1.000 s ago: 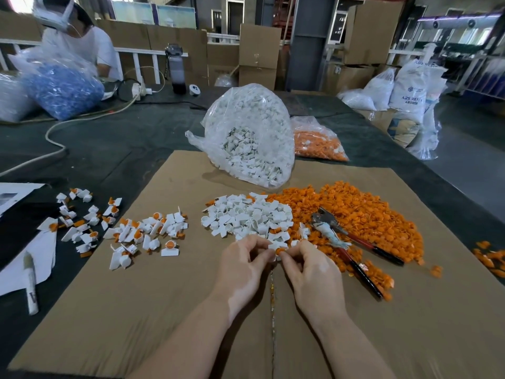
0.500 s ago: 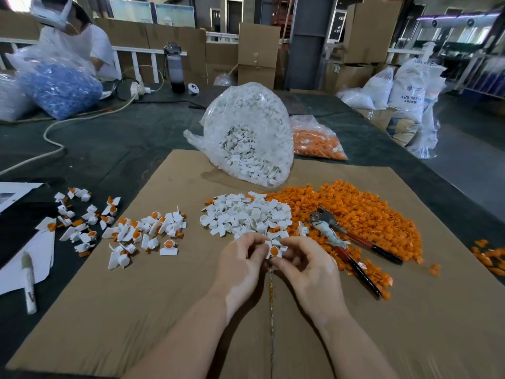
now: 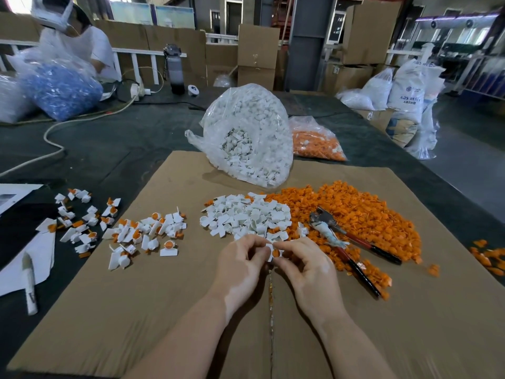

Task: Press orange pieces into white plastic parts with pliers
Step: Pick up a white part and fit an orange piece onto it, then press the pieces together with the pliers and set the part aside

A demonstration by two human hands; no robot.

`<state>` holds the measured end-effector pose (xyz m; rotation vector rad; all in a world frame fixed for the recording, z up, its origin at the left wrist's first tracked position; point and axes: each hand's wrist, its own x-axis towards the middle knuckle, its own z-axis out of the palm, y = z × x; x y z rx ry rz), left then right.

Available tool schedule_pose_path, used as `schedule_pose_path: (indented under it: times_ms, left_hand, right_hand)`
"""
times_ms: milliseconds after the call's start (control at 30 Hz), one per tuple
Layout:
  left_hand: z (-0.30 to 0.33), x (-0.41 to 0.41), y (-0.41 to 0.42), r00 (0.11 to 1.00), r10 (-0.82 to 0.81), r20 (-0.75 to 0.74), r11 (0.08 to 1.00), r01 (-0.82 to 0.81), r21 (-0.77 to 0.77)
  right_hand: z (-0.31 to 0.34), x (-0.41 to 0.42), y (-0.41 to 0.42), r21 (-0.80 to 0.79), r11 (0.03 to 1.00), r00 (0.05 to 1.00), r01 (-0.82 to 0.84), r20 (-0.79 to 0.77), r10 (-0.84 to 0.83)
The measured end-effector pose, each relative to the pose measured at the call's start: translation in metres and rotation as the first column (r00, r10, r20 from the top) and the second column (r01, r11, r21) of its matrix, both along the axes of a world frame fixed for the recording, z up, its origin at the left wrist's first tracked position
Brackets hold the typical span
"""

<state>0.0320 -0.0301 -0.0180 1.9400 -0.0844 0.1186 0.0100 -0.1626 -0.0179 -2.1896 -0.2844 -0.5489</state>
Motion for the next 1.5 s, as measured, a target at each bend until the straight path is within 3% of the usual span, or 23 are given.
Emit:
schedule_pose_path:
  times_ms: [433,567,667,767,833,1033,1133,1267,1367,1500]
  left_hand:
    - [0.004,0.000,-0.002,1.000,0.006,0.007,0.997,-0.006,-0.080]
    - [0.004,0.002,-0.002,1.000,0.008,-0.028,0.991,-0.012,-0.136]
    - [0.003,0.006,-0.002,0.997,0.017,-0.069,0.987,-0.028,-0.156]
    - [0.004,0.011,-0.004,0.989,0.027,-0.143,0.962,-0.064,-0.264]
    - [0.006,0.013,-0.005,0.981,0.024,-0.192,0.941,-0.087,-0.327]
    - [0.009,0.017,-0.005,0.965,0.016,-0.261,0.912,-0.121,-0.392]
    - [0.012,0.018,-0.006,0.958,0.017,-0.285,0.883,-0.148,-0.446]
    - [0.018,0.021,-0.007,0.940,-0.012,-0.342,0.825,-0.184,-0.535]
    - [0.021,0.022,-0.007,0.930,-0.036,-0.365,0.787,-0.199,-0.584]
    - [0.021,0.023,-0.008,0.929,-0.017,-0.368,0.776,-0.220,-0.591]
  right_hand:
    - [0.001,0.000,-0.002,-0.013,0.999,0.999,0.039,0.014,-0.039]
    - [0.011,0.004,-0.018,-0.120,0.935,0.943,0.332,0.047,-0.329]
    - [0.023,0.011,-0.040,-0.306,0.807,0.817,0.505,-0.133,-0.561]
    - [0.032,0.020,-0.062,-0.552,0.742,0.652,0.379,-0.410,-0.638]
    - [0.034,0.026,-0.070,-0.605,0.742,0.588,0.290,-0.499,-0.637]
    - [0.036,0.030,-0.072,-0.689,0.661,0.616,0.297,-0.391,-0.684]
    - [0.040,0.023,-0.068,-0.657,0.674,0.706,0.338,-0.296,-0.643]
    - [0.055,0.011,-0.050,-0.468,0.843,0.814,0.265,-0.361,-0.456]
    - [0.065,0.006,-0.034,-0.340,0.936,0.819,0.088,-0.511,-0.263]
    - [0.068,0.001,-0.019,-0.243,0.968,0.774,-0.067,-0.625,-0.103]
